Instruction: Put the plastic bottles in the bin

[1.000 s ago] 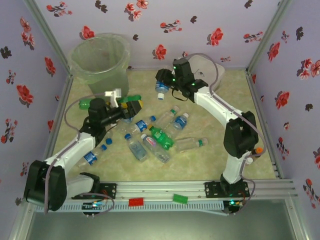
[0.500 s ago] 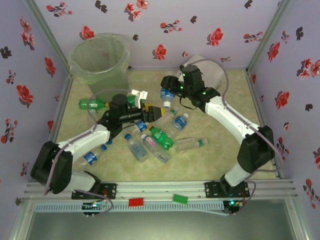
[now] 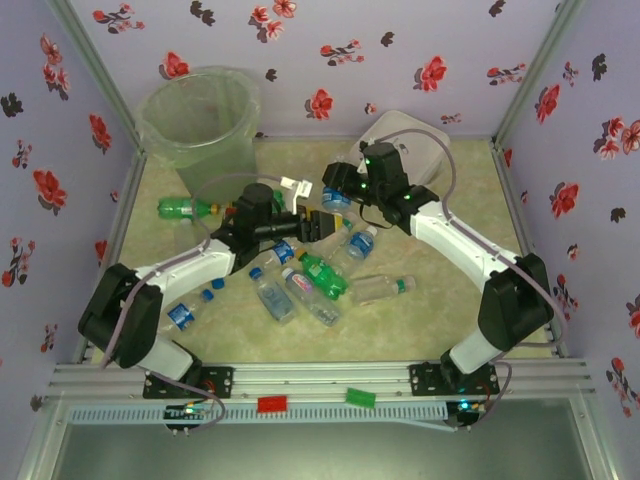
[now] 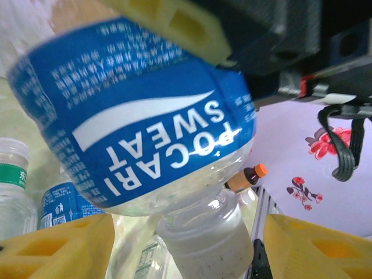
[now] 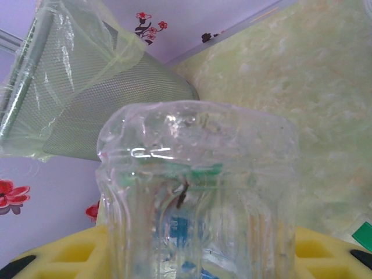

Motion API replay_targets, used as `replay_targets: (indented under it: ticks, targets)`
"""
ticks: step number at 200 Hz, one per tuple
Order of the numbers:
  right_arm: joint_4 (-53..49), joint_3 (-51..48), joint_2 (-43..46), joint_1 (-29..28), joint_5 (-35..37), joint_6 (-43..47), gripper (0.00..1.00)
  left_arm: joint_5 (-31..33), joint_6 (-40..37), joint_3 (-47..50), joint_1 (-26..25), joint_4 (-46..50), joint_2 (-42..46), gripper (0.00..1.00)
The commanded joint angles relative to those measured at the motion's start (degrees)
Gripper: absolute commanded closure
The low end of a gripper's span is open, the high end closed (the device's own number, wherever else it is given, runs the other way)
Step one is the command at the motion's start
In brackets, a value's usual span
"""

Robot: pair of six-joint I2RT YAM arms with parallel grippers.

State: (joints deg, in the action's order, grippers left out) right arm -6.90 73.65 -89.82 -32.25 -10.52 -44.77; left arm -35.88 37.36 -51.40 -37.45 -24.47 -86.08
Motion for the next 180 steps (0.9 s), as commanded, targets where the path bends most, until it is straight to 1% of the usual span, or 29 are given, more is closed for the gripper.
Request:
replay_targets:
  ticks: [1, 8, 18, 24, 40, 61, 66, 77, 90, 102, 121, 139, 151, 170, 180]
  targets:
    - [3.5, -0.26, 1.42, -0.52, -0.01, -0.53, 0.5, -1.21, 0.93, -1.23, -0.6, -1.86, -0.88, 0.32]
    - [3.73, -0.09, 1.22, -0.68, -0.13, -0.64, 0.51, -1.2, 1.3, -1.4, -0.65, -2.07, -1.18, 0.33]
    - [3.9, 0.0, 0.98, -0.93, -0.13, -0.71, 0.51, -1.21, 1.56, -1.68, -0.61, -2.07, -1.41, 0.38]
    - [3.86, -0.03, 0.9, -1.05, 0.06, -0.62, 0.51, -1.21, 1.63, -1.93, -0.6, -2.08, -1.6, 0.44]
    - [4.05, -0.26, 0.79, -1.07, 0.63, -0.18, 0.5, -1.17, 1.67, -2.3, -0.62, -2.07, -1.82, 0.65]
    - [4.01, 0.28, 0.03, -0.97, 0.65, 0.93, 0.47, -1.21, 1.49, -2.26, -0.61, -0.92, -1.7, 0.79]
    - [4.1, 0.63, -0.24, -0.96, 0.32, 1.13, 0.44, -1.21, 1.48, -2.22, -0.6, -0.64, -1.71, 0.81]
    - [4.18, 1.28, -0.78, -0.97, -0.3, 1.39, 0.32, -1.21, 1.53, -2.05, -0.61, -0.33, -1.68, 0.82]
    - [4.17, 1.97, -1.21, -0.97, -0.3, 2.02, 0.16, -1.13, 2.05, -1.82, -0.52, -0.32, -1.82, 0.86]
    - [3.82, 2.53, -0.94, -0.82, 0.42, 2.66, 0.01, -0.95, 2.83, -1.37, -0.28, -0.69, -1.81, 0.87]
    - [3.14, 2.64, 0.28, -0.08, 1.65, 3.36, 0.0, -0.23, 3.67, -0.55, 0.1, -0.69, -1.16, 0.86]
    - [1.13, 2.48, 2.38, 1.12, 3.63, 4.35, 0.0, 1.66, 3.23, -0.13, 0.51, 1.86, 0.14, 0.87]
    - [-0.35, 1.73, 4.11, 2.21, 5.44, 4.96, 0.0, 3.61, 2.34, -0.47, 0.88, 5.2, 1.3, 0.93]
    - [-1.34, -0.78, 7.35, 4.06, 7.49, 5.88, 0.0, 7.09, 0.34, -2.32, 1.66, 12.17, 3.5, 0.94]
    - [-1.6, -2.28, 9.18, 4.91, 8.46, 6.48, 0.0, 9.1, -0.48, -3.56, 2.06, 15.89, 4.99, 0.98]
